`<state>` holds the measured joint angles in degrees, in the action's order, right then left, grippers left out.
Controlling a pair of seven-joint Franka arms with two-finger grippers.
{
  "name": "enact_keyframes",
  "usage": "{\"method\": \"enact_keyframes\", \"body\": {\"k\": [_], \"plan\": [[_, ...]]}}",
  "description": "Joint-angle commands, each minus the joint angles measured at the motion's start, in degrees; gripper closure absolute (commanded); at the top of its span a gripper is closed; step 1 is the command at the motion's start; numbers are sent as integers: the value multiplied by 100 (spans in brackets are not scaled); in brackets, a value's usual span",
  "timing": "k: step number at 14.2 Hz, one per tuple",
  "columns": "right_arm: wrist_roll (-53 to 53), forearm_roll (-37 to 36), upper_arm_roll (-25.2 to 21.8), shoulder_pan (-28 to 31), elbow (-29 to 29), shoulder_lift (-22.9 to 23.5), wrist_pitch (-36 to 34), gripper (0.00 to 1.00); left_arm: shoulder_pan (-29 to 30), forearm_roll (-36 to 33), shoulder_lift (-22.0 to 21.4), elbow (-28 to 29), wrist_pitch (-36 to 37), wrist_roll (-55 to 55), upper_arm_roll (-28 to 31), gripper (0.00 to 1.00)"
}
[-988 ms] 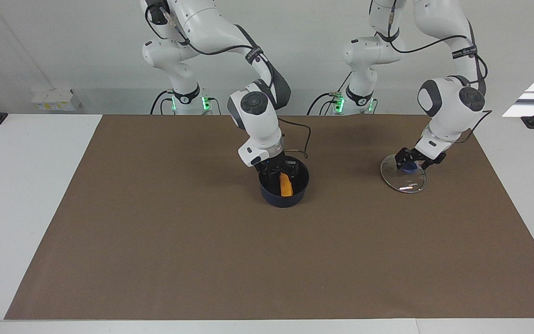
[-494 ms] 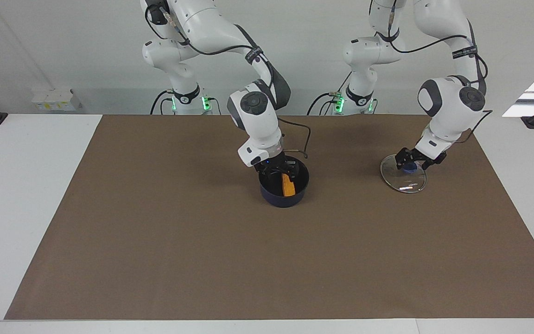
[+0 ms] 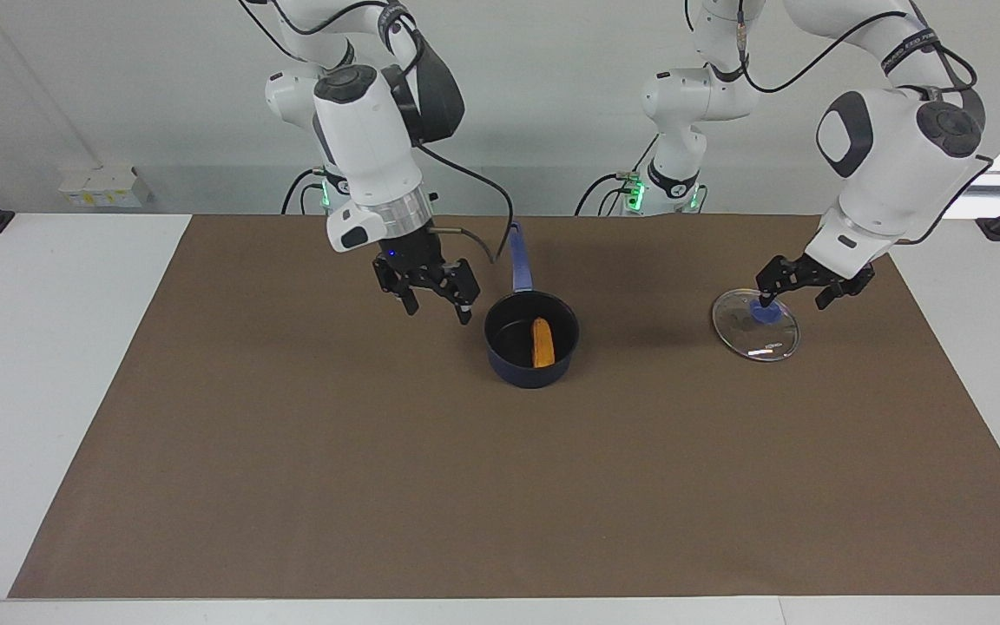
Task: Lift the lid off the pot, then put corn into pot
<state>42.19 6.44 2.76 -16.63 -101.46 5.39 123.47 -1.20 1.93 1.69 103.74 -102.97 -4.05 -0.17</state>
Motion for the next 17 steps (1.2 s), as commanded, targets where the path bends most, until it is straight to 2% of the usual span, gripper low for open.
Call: {"method": "enact_keyframes", "body": {"k": [1,7,10,13,15,17], "plan": [[-630,-126,58,588,-155,-423,-340,0,-38,0,112,-696,793,36,52,0],[-2090,-135,40,1688,2,-881,-1315,0,-29,-26,95,-1619,1945,-16,43,0],[-2662,-371,40,1970,397,-855,-2035,0,-29,-26,51,-1709,1991,-69,43,0],[-2866,-854,66,2005,1151,-663,-2860,0,-46,-8,16,-1656,2008,-96,43,0],[-2866,-873,67,2014,1897,-242,-3529,0,-47,-26,42,-1708,2070,-96,43,0],[-2866,-873,67,2006,2121,-108,-3628,0,-47,-26,68,-1735,2245,-96,52,0]]}}
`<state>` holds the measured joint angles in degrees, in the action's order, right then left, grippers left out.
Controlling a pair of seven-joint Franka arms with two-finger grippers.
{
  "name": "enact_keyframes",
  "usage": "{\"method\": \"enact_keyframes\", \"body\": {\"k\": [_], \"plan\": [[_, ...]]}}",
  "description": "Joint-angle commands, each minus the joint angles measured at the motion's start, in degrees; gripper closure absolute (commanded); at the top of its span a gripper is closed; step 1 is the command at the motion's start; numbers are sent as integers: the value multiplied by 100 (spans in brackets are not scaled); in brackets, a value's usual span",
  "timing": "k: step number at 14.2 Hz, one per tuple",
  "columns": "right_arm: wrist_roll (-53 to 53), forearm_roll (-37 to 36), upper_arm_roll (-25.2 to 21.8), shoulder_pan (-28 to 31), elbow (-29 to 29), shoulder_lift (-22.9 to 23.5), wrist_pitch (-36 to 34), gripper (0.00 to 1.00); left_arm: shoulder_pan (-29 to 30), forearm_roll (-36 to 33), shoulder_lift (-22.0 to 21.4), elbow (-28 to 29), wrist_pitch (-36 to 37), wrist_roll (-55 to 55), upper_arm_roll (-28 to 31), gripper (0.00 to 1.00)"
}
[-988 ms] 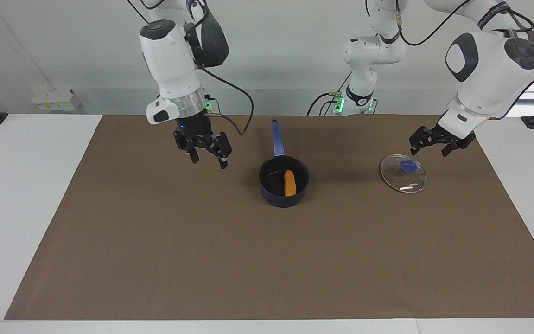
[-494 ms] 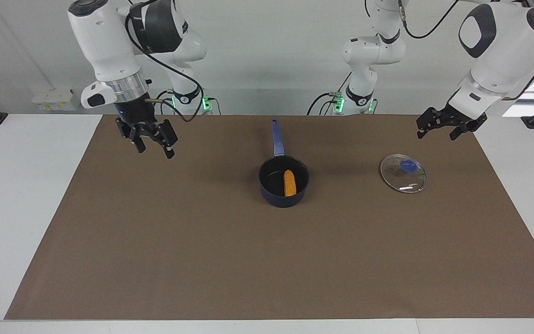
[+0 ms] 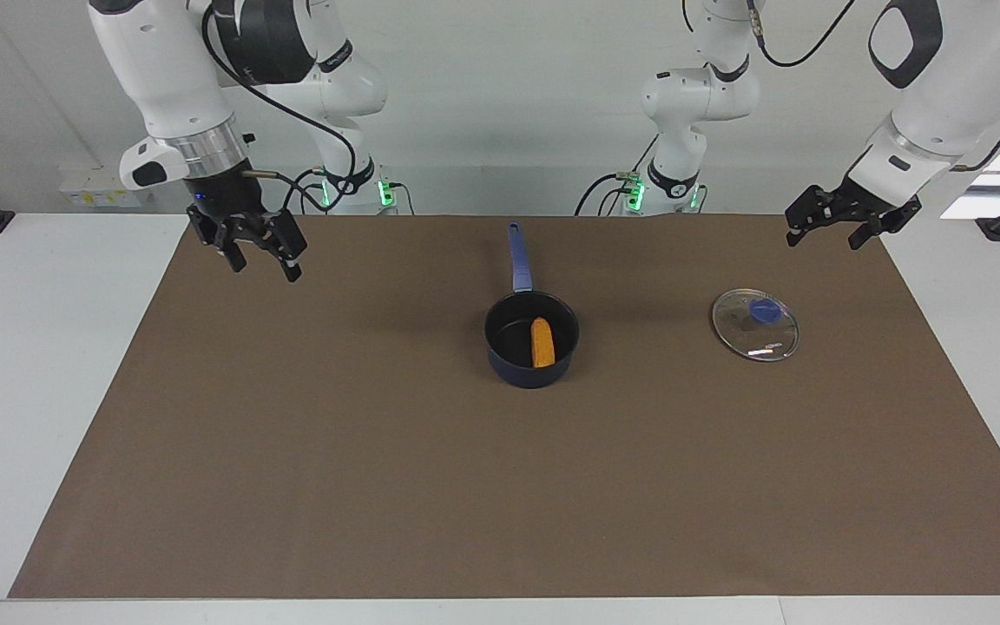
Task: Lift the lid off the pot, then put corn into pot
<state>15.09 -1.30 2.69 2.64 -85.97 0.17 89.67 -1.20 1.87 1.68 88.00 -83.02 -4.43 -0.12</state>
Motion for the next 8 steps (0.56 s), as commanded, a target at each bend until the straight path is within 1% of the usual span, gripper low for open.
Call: {"method": "enact_keyframes", "body": {"k": [1,3,5,8], "plan": [[-147,-107,74,36,555,414,-222,0,-38,-11,69,-186,269,-58,47,0],[-156,-142,74,9,537,388,-230,0,-47,-11,8,-222,199,-41,3,0],[-156,-168,74,52,467,335,-283,0,23,7,-89,-99,243,-5,20,0],[-270,-160,74,53,301,239,-274,0,50,7,-89,-99,216,-14,64,0]]}}
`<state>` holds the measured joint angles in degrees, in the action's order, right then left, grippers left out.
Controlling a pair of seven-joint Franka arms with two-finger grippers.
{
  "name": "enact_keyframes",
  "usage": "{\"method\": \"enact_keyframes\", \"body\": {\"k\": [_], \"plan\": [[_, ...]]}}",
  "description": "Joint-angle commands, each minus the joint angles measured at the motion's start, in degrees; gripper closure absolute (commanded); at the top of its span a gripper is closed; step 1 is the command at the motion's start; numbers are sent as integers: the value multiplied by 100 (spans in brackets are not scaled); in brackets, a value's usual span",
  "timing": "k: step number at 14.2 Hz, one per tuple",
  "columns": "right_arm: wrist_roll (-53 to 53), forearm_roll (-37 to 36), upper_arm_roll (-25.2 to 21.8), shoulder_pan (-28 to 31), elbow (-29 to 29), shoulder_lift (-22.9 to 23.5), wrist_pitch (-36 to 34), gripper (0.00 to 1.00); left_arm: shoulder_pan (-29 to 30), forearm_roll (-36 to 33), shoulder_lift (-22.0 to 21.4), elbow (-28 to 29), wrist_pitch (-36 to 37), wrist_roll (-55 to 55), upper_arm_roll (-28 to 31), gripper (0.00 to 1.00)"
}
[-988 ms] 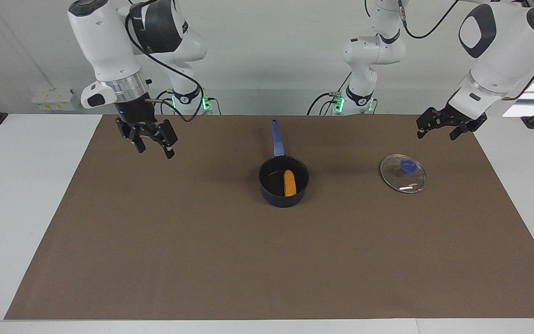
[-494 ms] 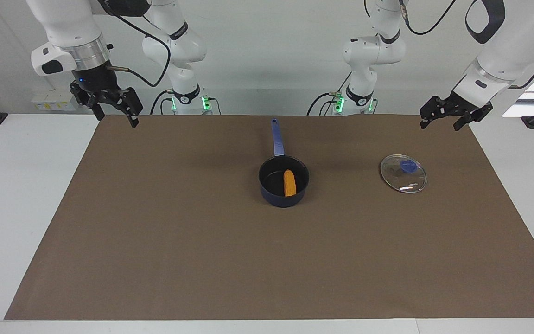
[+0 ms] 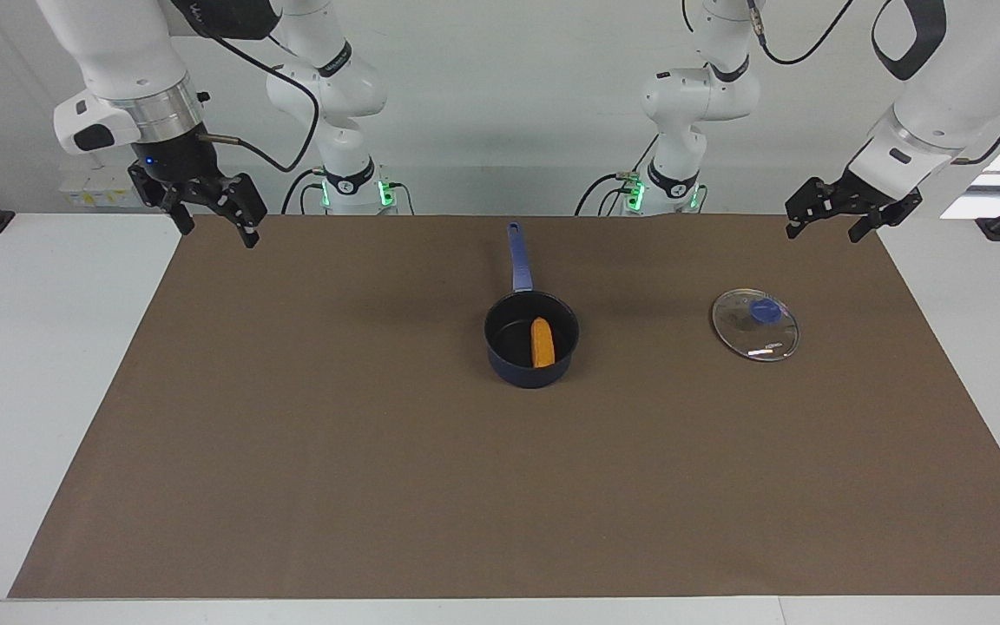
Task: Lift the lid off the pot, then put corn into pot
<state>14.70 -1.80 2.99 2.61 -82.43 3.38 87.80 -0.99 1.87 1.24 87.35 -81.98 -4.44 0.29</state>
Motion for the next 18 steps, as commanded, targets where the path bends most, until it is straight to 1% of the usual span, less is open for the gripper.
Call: {"method": "enact_keyframes", "body": {"k": [1,9,13,18], "plan": [[-239,-110,44,47,-115,-118,-87,0,29,7,-45,-34,103,-13,32,0],[-292,-75,52,-14,-765,-540,-122,0,20,7,-45,-34,103,-13,24,0],[-845,-5,52,3,-643,-453,-17,0,20,7,-45,-34,103,-13,24,0],[-837,4,52,21,-643,-453,-35,0,20,7,-45,-34,112,-13,24,0]]}}
